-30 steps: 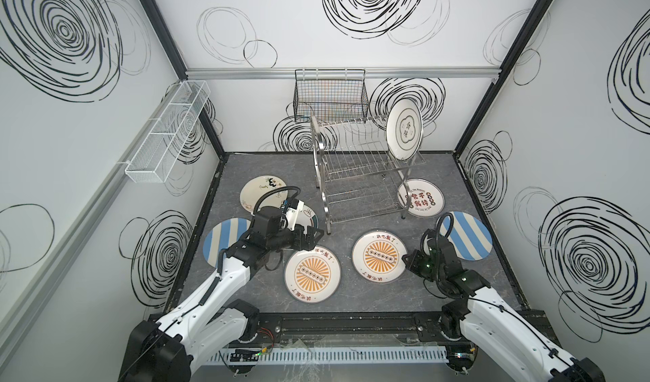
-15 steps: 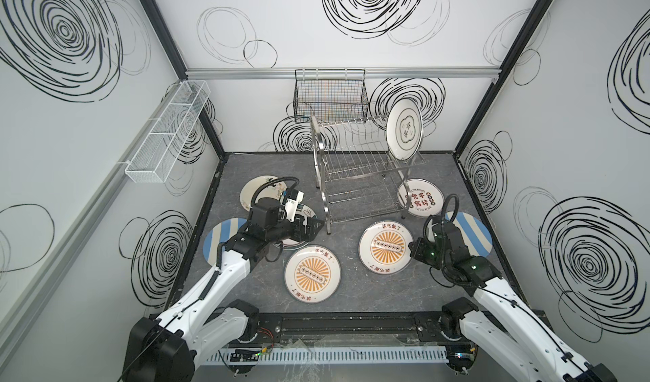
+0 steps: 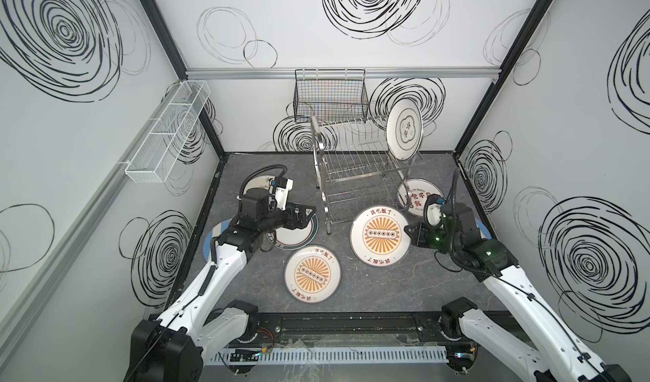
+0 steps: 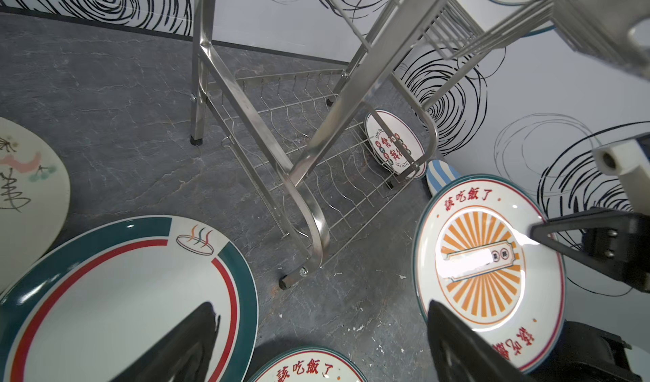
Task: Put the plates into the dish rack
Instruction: 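Lift the upright sunburst plate with the right gripper toward the rack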
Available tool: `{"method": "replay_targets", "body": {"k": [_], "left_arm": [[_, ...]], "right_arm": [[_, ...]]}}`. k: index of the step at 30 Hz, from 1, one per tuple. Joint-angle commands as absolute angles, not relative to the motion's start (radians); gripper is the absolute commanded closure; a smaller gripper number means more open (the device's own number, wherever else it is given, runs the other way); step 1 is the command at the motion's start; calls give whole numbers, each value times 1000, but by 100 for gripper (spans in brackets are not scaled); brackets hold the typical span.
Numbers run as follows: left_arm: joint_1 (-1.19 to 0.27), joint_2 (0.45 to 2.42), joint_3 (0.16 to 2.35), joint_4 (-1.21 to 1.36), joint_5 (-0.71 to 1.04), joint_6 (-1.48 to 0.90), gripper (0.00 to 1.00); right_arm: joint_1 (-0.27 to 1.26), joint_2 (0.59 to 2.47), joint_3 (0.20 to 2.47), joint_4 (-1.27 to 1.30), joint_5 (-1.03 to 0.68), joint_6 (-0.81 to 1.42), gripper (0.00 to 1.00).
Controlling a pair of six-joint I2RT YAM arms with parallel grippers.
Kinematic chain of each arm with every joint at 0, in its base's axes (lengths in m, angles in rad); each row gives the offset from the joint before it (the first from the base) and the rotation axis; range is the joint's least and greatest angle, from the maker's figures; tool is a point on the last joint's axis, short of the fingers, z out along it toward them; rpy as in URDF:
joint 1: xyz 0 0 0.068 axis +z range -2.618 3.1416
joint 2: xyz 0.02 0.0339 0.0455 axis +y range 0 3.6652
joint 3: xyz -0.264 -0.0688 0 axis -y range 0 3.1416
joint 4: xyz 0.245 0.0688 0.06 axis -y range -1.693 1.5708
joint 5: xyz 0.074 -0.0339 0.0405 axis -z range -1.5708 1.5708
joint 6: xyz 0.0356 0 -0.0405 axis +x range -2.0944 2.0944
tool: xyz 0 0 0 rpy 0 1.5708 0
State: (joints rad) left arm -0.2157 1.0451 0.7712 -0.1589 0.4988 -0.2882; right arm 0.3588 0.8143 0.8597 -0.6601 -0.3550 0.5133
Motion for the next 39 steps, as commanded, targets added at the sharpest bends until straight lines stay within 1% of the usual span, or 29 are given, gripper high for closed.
{"method": "replay_targets", "body": {"k": [1, 8, 16, 25, 29, 39], "left_arm": [[-194, 1054, 816, -124, 532, -272, 4], [-186, 1051, 812, -134, 481, -261, 4], [-215, 1052, 792, -130, 494, -270, 4], [-240, 1060, 787, -124, 517, -273, 4], [-270, 1071, 787, -123, 515, -275, 4], [-288, 1092, 775, -101, 543, -293, 4]], "right_arm": [[365, 839, 968, -668, -422, 448, 100], [364, 910, 1154, -722, -404, 390, 100], [362, 1030, 1417, -777, -407, 330, 100], [359, 1150, 1628, -794, -414, 338, 100], [352, 1202, 1751, -818, -336, 327, 100], [354, 1327, 2020, -753, -24, 306, 100]]}}
